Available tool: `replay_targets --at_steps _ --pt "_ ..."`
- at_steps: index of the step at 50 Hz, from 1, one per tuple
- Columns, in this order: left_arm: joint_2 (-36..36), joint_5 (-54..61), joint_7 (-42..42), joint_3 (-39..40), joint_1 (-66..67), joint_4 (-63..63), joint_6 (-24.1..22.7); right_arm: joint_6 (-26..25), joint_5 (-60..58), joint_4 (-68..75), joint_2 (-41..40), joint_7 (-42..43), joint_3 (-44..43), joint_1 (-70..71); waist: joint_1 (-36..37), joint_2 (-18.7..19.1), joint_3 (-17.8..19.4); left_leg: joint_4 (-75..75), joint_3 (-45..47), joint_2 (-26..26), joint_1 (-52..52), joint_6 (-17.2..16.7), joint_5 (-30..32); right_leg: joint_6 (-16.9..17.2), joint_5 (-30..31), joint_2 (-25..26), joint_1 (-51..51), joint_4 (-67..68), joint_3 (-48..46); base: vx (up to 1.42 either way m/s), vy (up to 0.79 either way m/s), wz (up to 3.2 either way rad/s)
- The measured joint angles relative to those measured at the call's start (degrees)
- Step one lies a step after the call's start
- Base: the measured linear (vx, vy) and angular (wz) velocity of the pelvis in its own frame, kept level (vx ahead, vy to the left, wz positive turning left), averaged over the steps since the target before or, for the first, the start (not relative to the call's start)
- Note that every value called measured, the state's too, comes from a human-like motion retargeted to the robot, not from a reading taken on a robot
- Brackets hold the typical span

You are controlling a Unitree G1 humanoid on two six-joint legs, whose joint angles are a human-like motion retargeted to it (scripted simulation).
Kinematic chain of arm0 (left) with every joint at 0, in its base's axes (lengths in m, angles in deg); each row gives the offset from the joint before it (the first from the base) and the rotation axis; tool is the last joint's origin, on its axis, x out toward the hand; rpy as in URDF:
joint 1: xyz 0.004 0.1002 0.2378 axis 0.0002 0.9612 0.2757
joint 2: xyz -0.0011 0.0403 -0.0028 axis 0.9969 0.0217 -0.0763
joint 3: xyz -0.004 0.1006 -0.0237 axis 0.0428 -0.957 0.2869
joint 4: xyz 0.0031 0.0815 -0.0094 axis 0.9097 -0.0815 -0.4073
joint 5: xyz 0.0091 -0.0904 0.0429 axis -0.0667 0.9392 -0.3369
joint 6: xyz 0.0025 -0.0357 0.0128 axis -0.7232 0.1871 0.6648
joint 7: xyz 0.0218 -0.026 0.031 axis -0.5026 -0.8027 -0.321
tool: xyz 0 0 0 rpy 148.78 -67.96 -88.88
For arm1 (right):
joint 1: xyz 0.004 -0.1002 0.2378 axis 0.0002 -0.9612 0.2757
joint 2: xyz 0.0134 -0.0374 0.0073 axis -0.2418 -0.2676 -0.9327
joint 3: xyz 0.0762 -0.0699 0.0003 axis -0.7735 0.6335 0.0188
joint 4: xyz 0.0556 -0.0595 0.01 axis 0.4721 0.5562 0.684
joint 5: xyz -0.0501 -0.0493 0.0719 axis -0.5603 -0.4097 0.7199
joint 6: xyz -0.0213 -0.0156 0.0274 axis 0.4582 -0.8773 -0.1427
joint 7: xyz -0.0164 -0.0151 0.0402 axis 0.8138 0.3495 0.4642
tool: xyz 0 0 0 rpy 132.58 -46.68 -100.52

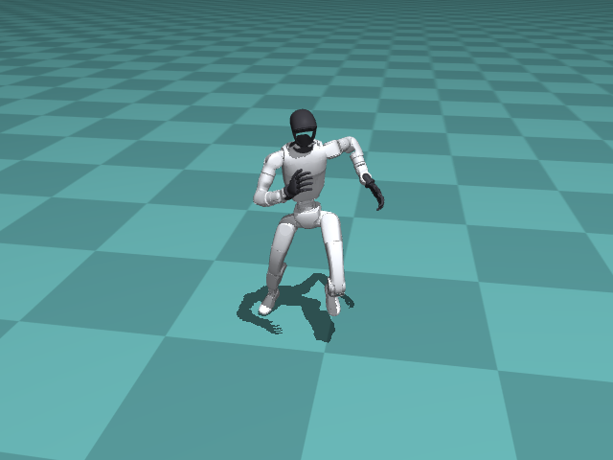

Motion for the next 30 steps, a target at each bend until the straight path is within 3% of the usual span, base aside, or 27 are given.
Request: replay_targets --at_steps 2,4,7,9,10,12,13,15,18,20,22,25,28,30 --pt "2.36 -1.95 -4.40 4.00 5.49 -0.18 1.19 0.09 -2.61 -4.16 3.10 -1.57 4.91 6.28 5.47 -2.06 0.36 -17.42 5.70 2.39 1.32 -0.79 2.21 2.55 8.67 0.33 3.80 -2.85 3.83 1.38 0.34 -0.62" --pt "3.29 -3.23 -7.39 7.07 9.04 -0.78 2.56 0.29 -3.57 -8.36 5.29 -3.08 10.05 11.02 8.01 -2.63 0.11 -38.04 11.80 3.98 6.04 -2.36 3.67 4.15 11.56 2.01 7.11 -0.71 7.70 1.42 0.41 -0.35" --pt "2.20 -5.07 -9.58 9.18 10.90 -1.70 4.56 1.86 -0.88 -14.85 3.86 -5.35 14.88 11.74 8.52 0.08 -0.97 -70.26 18.60 5.15 16.69 -8.31 3.98 4.54 7.49 5.67 9.76 13.01 8.57 1.47 0.51 -0.62" --pt "0.58 -7.75 -10.44 8.66 8.17 -3.13 5.85 2.47 0.55 -18.10 1.30 -8.04 14.54 6.87 7.67 2.84 -0.19 -80.19 18.42 7.33 22.26 -11.14 8.97 1.73 3.41 5.98 9.63 27.62 5.60 1.44 0.52 -0.63" --pt "-0.61 -8.95 -10.94 7.90 6.33 -4.21 6.62 2.43 1.33 -19.38 0.18 -9.62 14.09 3.46 6.68 3.67 0.11 -81.08 17.40 8.42 24.07 -10.54 13.42 -0.60 1.08 5.02 8.87 35.73 4.25 1.34 0.47 -0.16" --pt "-3.20 -9.26 -7.36 4.47 -1.84 -8.11 7.01 1.81 1.34 -18.19 -1.99 -11.94 12.98 -4.26 2.93 1.08 3.20 -67.81 13.12 8.56 22.26 -3.81 15.84 -4.55 -5.32 1.01 5.57 51.18 5.34 1.22 0.42 0.48" --pt "-3.75 -9.13 -3.96 1.92 -8.09 -10.83 6.68 1.45 0.84 -15.81 -2.74 -11.85 12.33 -8.47 0.92 -1.30 5.48 -57.81 11.06 7.84 20.13 -1.05 11.96 -4.85 -9.30 -0.69 3.62 58.33 7.12 1.09 0.37 1.07" --pt "-1.84 -12.44 2.86 -4.93 -26.17 -16.96 5.85 0.39 -2.54 -6.07 -3.61 -8.92 10.34 -16.89 -2.02 -5.24 10.18 -44.33 8.32 5.53 18.07 1.35 4.37 -4.47 -15.89 -1.13 -1.29 70.10 10.24 0.97 0.30 1.52" --pt "-1.14 -20.37 6.96 -12.79 -54.49 -16.05 4.40 0.34 -4.04 5.77 -1.47 -9.99 2.98 -30.63 -8.10 -5.65 13.24 -42.94 2.03 -0.07 19.21 3.21 1.66 -4.89 -19.75 4.93 -10.87 76.55 9.10 0.77 0.14 2.30" --pt "-3.68 -14.12 12.62 -15.87 -67.99 -9.38 2.98 2.10 1.20 4.01 3.37 -9.85 -2.73 -39.81 -14.21 -2.61 13.44 -46.74 -4.01 -2.41 20.86 2.31 2.29 -4.86 -19.11 10.26 -17.74 72.95 6.00 0.65 0.00 2.72" --pt "-4.43 -3.43 11.32 -18.29 -75.80 1.79 -3.74 3.57 5.24 -0.59 9.11 -10.16 -7.92 -48.39 -20.87 1.25 13.80 -54.37 -10.05 -3.69 24.61 -0.79 5.20 -4.19 -15.41 12.43 -22.20 61.62 1.95 0.60 -0.09 2.77" --pt "1.06 -11.89 7.34 -18.91 -82.08 12.05 -4.02 3.42 6.83 -4.24 13.85 -14.06 -16.75 -61.98 -30.37 5.71 14.40 -66.12 -19.67 -5.33 30.84 -5.51 12.04 -1.67 -4.13 11.77 -21.07 33.96 -3.95 0.59 -0.20 3.17" --pt "0.17 -9.54 6.83 -19.02 -84.87 19.64 -6.77 2.29 7.09 -3.98 12.76 -15.51 -25.10 -75.46 -37.73 7.15 14.38 -69.70 -23.79 -8.71 33.62 -8.23 14.28 3.76 8.07 9.72 -14.52 1.87 2.86 0.58 -0.37 3.82" --pt "-2.23 -7.99 6.15 -18.29 -85.24 23.25 -8.05 0.66 6.91 -3.35 11.07 -17.34 -29.75 -83.45 -41.66 7.07 13.83 -65.36 -18.60 -9.87 33.20 -7.00 8.95 6.83 12.92 6.31 -10.98 -10.60 14.02 0.53 -0.50 4.06"
